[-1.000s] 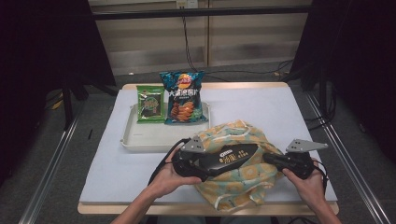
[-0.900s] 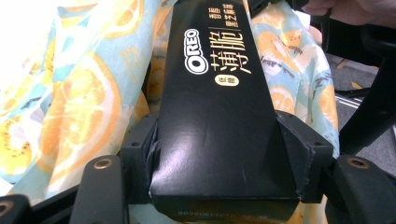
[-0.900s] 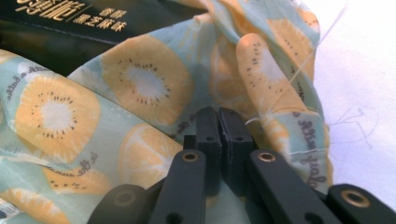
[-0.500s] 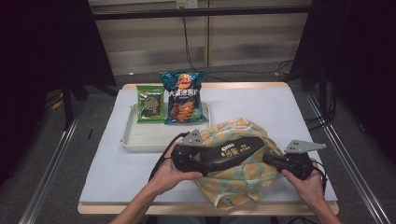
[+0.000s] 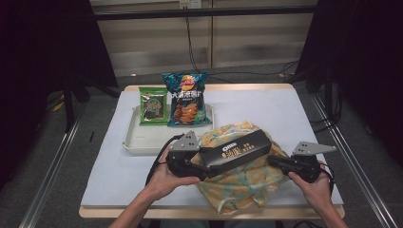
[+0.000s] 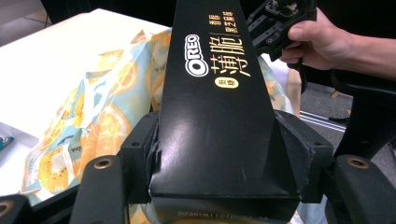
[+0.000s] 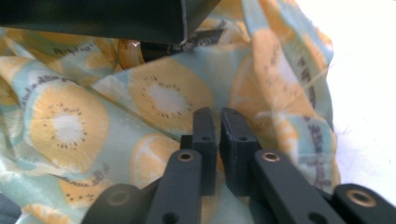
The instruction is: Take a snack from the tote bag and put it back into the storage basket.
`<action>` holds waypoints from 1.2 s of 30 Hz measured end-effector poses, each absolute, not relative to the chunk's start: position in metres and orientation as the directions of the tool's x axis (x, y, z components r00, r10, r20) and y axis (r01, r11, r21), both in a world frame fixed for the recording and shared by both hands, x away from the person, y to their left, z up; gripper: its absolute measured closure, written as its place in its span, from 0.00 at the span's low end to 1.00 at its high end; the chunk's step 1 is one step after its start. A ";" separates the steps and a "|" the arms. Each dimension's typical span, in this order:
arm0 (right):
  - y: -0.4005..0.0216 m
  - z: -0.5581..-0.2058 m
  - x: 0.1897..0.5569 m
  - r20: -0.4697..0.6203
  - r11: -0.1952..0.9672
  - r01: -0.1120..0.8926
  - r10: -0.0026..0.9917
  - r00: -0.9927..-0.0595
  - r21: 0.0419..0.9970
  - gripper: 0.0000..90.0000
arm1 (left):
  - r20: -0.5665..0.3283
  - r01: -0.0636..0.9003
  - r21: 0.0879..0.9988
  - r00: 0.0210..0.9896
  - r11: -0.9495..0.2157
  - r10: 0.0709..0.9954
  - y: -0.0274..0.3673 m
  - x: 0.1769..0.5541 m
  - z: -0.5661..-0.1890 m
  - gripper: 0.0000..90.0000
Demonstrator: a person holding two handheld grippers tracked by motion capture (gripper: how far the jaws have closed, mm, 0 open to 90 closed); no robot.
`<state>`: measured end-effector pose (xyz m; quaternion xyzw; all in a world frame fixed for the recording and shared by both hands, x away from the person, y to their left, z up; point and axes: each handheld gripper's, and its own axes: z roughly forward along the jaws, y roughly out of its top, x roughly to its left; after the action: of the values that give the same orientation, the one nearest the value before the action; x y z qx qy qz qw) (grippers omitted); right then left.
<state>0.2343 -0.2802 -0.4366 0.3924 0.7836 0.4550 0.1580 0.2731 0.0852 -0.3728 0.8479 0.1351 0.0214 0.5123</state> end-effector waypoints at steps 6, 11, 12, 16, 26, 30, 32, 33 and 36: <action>-0.278 -0.431 0.231 0.138 0.267 0.461 0.725 -0.674 0.847 0.67 | -0.073 0.187 0.884 0.961 -0.429 0.268 0.100 0.272 -0.376 0.43; -0.274 -0.428 0.231 0.183 0.240 0.484 0.716 -0.673 0.841 0.49 | -0.047 0.171 0.879 0.960 -0.445 0.275 0.107 0.270 -0.391 0.43; -0.274 -0.427 0.231 0.193 0.232 0.483 0.710 -0.677 0.844 0.47 | -0.045 0.167 0.876 0.962 -0.452 0.269 0.108 0.269 -0.392 0.43; -0.274 -0.423 0.232 0.254 0.181 0.502 0.691 -0.677 0.846 0.34 | -0.025 0.148 0.879 0.964 -0.454 0.266 0.110 0.263 -0.396 0.43; -0.272 -0.402 0.236 0.372 0.063 0.515 0.617 -0.693 0.855 0.19 | 0.006 0.106 0.889 0.970 -0.446 0.242 0.109 0.260 -0.390 0.43; -0.266 -0.394 0.243 0.411 0.050 0.536 0.585 -0.700 0.843 0.15 | 0.025 0.077 0.895 0.975 -0.439 0.221 0.109 0.256 -0.386 0.43; -0.263 -0.392 0.246 0.421 0.048 0.542 0.574 -0.703 0.839 0.15 | 0.043 0.061 0.892 0.975 -0.448 0.218 0.109 0.254 -0.386 0.43; -0.262 -0.391 0.247 0.423 0.046 0.544 0.575 -0.700 0.838 0.14 | 0.040 0.066 0.892 0.974 -0.447 0.222 0.109 0.253 -0.387 0.43; -0.259 -0.393 0.251 0.450 0.025 0.555 0.555 -0.699 0.831 0.13 | 0.048 0.053 0.889 0.977 -0.455 0.208 0.109 0.253 -0.389 0.43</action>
<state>0.2510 -0.2587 -0.3926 0.3879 0.7158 0.5807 0.0001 0.2526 0.1093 -0.3894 0.8498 0.0770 0.0749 0.5161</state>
